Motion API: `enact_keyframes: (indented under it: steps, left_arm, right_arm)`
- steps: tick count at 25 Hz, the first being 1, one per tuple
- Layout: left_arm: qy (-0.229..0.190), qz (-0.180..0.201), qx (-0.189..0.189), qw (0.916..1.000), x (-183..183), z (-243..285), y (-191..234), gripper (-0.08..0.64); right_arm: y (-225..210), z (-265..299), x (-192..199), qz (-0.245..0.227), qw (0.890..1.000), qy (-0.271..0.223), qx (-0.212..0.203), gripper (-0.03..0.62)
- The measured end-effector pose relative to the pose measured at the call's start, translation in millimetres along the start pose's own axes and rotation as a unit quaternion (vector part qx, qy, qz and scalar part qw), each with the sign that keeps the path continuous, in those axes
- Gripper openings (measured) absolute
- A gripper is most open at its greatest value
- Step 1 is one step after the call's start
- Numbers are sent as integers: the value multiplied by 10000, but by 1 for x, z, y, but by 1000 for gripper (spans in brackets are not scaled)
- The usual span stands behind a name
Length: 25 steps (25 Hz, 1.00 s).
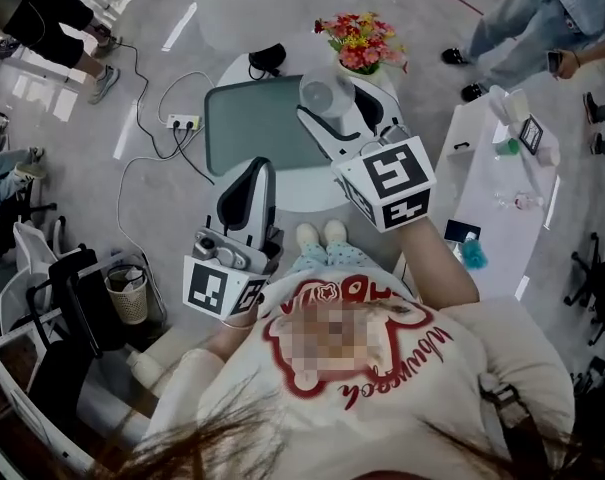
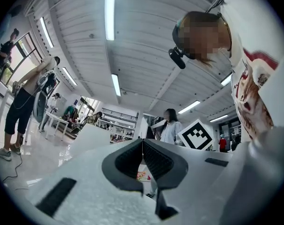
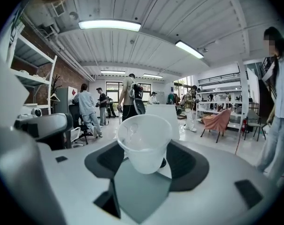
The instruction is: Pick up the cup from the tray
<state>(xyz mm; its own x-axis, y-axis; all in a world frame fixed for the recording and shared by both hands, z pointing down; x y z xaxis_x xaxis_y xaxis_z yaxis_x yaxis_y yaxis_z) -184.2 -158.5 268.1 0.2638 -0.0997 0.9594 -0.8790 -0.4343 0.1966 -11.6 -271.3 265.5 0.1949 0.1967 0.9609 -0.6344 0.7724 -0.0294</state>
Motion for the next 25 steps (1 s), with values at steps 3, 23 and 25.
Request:
enact_keyframes:
  steps: [3,23,25]
  left_arm:
    - [44,3,-30,10000,2,1,-2,14]
    - [-124,190,-365,9991,13,-27,-61,14]
    - [-142,198,-390,9989,12,-35,-65,15]
  right_arm:
    - [2,-6,1,7,10000,-12,-36,282]
    - [20,-67,22,-198,9971,-288,-672,282]
    - [27,-74,25,-195,9971,-290,-683,282]
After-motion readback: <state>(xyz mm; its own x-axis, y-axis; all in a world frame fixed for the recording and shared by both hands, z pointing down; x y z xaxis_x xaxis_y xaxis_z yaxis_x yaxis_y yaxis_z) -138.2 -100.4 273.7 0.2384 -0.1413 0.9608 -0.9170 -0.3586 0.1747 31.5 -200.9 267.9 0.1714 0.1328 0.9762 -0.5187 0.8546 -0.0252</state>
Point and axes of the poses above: the fingertips, and each gripper's own axes: z forward along the fingers, y to its left, x out of its underside, the point moved 9 cm from there along -z, backward along the fingers, and after that the axes turned 7 degrees about -x, right-handed, at the moved point
